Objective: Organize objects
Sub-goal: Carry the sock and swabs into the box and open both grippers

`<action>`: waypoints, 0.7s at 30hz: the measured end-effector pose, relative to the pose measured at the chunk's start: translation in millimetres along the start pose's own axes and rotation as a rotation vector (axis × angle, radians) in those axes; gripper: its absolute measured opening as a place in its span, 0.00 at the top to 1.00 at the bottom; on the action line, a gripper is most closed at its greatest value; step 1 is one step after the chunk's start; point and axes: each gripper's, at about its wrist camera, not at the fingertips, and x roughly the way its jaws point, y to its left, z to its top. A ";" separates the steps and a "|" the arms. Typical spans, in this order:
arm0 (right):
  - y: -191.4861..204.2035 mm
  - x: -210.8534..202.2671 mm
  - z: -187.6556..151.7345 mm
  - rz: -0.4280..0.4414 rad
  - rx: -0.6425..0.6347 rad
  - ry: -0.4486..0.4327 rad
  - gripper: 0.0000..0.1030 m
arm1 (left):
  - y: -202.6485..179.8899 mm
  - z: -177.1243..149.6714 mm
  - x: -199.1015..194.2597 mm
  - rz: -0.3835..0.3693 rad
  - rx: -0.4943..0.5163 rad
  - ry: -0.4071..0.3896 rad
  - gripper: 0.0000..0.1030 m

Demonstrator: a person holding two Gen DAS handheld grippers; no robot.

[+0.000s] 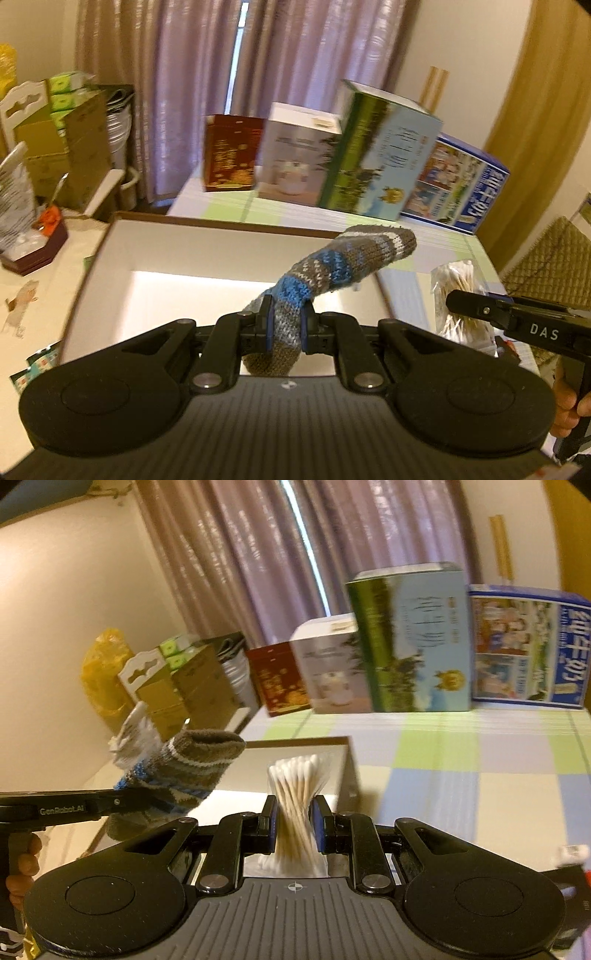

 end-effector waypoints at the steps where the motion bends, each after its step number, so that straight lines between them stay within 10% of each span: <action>1: 5.2 5.7 -0.2 0.009 -0.003 0.007 0.84 | 7.4 -0.6 -1.0 0.010 -0.009 0.002 0.90; 21: 37.2 84.0 -27.0 -0.043 -0.058 0.197 0.84 | 98.9 -26.2 31.4 0.198 -0.230 0.150 0.90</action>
